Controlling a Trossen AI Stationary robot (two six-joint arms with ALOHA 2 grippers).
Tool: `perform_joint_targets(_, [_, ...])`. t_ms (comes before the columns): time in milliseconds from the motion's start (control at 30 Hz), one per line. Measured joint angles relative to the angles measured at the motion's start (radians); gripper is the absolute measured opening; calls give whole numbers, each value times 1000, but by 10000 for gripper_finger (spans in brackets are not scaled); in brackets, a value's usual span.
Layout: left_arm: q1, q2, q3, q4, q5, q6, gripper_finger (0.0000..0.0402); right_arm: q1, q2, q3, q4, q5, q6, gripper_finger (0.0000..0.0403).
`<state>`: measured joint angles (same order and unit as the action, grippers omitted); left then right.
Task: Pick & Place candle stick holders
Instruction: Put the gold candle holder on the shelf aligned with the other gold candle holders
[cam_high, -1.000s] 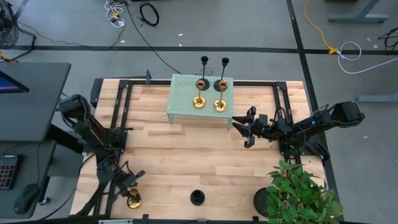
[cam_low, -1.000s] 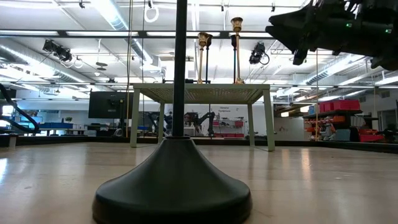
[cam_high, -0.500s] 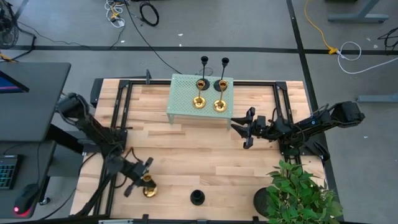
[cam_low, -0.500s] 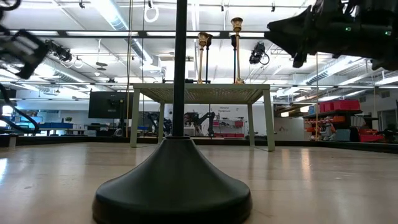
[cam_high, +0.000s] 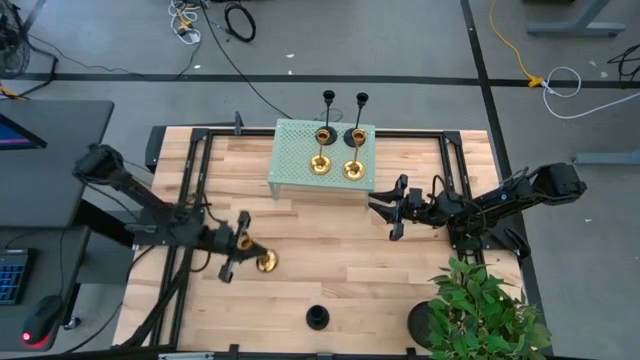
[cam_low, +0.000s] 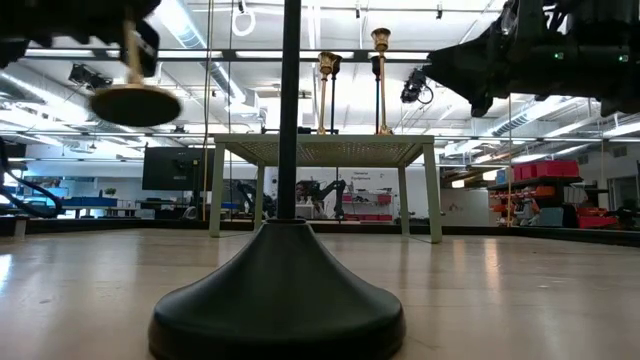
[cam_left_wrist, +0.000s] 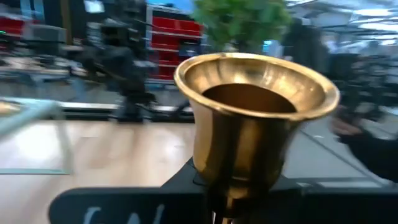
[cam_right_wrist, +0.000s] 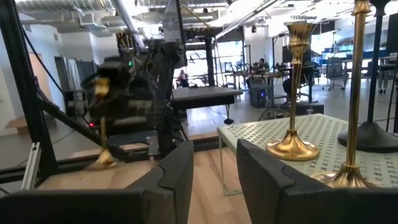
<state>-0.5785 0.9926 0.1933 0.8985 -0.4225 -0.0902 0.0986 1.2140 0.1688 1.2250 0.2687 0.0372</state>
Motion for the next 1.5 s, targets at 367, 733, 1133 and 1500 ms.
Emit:
perform_joint_targets(367, [279, -123, 379, -745, 18, 49, 22, 0, 0, 0, -39, 1, -19, 123])
perform_joint_targets(733, [597, -123, 552, -832, 208, 227, 18, 0, 0, 0, -85, 2, -26, 123])
perform_joint_targets(1133, [924, -42, 552, -728, 516, 208, 19, 0, 0, 0, -98, 1, -26, 123])
perform_joint_targets(1500, [1038, 143, 552, -583, 668, 167, 15, 0, 0, 0, -101, 1, -18, 123])
